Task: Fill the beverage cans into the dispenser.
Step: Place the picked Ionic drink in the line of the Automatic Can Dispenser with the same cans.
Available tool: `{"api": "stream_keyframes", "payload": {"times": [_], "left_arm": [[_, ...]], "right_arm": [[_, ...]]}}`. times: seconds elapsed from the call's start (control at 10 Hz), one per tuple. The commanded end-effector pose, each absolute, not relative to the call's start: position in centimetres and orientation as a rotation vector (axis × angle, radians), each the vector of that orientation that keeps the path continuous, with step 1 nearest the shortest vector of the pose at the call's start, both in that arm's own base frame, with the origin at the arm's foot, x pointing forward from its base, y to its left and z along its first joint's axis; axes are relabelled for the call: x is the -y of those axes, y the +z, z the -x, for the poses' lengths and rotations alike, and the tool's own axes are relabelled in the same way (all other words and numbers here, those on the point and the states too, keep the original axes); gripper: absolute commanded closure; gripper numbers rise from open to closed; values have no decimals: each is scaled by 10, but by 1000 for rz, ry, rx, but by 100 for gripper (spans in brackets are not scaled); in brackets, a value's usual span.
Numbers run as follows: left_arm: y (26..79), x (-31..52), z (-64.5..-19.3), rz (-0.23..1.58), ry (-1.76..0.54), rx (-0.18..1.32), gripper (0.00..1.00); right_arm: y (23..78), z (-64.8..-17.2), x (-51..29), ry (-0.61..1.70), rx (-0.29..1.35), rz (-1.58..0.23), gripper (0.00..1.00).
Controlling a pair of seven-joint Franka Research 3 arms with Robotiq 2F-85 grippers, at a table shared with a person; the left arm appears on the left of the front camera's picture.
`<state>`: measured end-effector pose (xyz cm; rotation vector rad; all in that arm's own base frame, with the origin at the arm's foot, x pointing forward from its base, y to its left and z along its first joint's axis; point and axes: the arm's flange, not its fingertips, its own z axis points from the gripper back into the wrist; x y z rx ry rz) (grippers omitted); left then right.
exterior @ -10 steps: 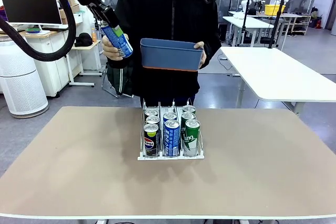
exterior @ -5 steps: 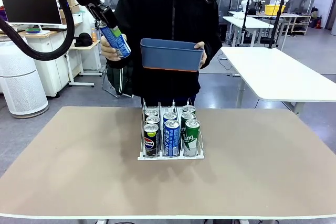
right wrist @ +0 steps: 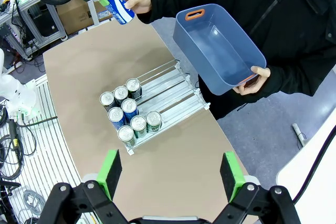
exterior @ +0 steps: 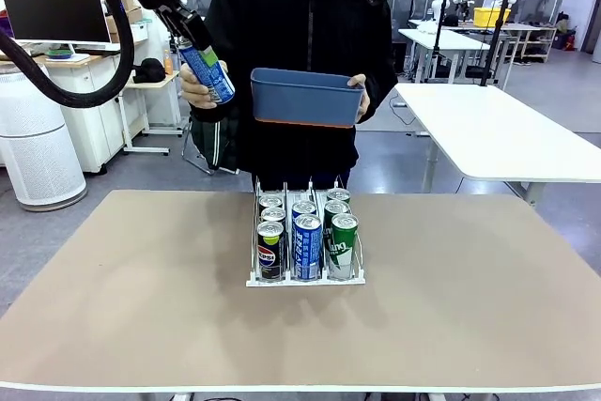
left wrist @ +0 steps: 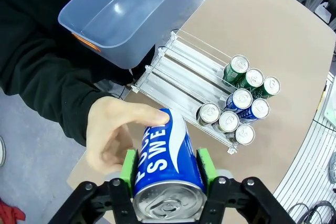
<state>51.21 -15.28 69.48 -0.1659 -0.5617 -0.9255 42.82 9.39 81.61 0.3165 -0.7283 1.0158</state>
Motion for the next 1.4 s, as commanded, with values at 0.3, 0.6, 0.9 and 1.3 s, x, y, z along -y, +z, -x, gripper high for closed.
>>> {"api": "stream_keyframes", "payload": {"times": [0.3, 0.6, 0.9, 1.3], "left_arm": [[695, 151, -513, 165, -922, 562, 100], [695, 151, -513, 165, -922, 562, 100], [694, 151, -513, 187, -919, 571, 100], [691, 153, -513, 171, -926, 549, 100]], "right_arm": [[816, -428, -94, 1008, 730, -327, 0], [816, -428, -94, 1008, 730, -327, 0], [816, -428, -94, 1008, 730, -327, 0], [816, -428, -94, 1008, 730, -327, 0]]}}
